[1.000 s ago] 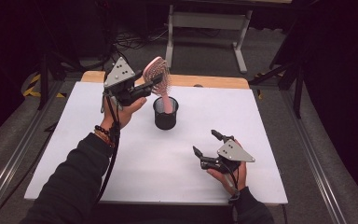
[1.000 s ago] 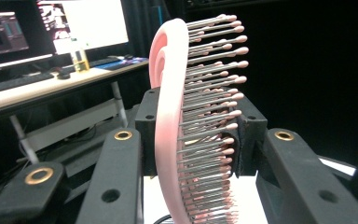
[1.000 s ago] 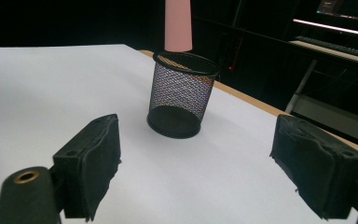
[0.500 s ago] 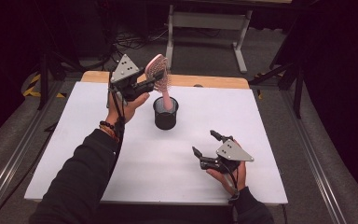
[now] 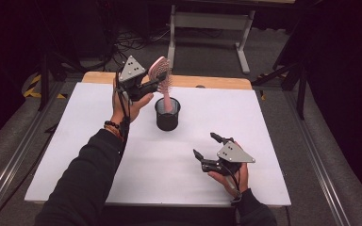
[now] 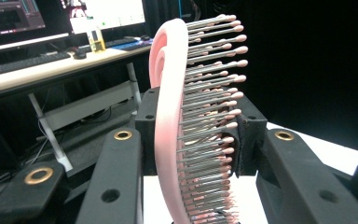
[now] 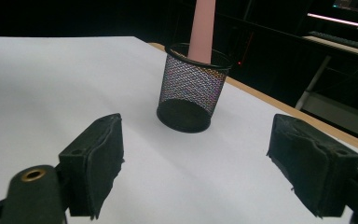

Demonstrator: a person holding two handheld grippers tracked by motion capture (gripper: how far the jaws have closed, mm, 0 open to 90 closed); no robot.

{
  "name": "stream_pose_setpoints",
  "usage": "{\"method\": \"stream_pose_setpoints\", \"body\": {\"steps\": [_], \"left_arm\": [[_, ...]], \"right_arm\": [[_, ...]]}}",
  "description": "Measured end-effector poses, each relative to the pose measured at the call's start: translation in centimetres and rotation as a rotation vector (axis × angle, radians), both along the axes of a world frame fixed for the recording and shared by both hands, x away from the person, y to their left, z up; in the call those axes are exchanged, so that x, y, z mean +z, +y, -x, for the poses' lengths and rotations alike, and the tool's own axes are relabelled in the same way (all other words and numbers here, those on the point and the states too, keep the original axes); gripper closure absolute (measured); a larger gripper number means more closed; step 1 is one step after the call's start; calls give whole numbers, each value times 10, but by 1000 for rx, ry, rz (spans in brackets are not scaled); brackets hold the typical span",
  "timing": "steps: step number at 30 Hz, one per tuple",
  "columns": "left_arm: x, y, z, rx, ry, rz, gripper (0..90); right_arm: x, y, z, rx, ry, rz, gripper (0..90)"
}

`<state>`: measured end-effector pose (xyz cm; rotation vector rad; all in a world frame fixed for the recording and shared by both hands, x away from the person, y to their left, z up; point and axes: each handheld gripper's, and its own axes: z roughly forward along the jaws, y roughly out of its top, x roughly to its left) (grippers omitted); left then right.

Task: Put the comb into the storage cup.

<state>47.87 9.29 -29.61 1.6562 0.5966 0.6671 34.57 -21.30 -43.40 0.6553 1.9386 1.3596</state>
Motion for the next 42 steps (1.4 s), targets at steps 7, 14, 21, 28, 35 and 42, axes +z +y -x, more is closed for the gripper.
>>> {"method": "stream_pose_setpoints", "body": {"steps": [7,14,21,28,35,42], "left_arm": [[-7,-5,-6,1,21,-6,633],[-16,-7,-8,-9,37,-1,633],[-30,-7,-9,-7,61,5,633],[-41,-7,-9,-7,86,6,633],[-50,-8,-9,-7,105,11,632],[-56,-6,-8,-7,122,24,631]], "right_arm": [[-1,-1,-1,2,10,-7,186],[-2,0,-1,6,18,0,185],[-3,1,-2,11,18,8,185],[-4,3,-2,13,27,18,186],[-6,2,-3,16,34,15,185],[-6,3,-3,20,36,18,182]]}}
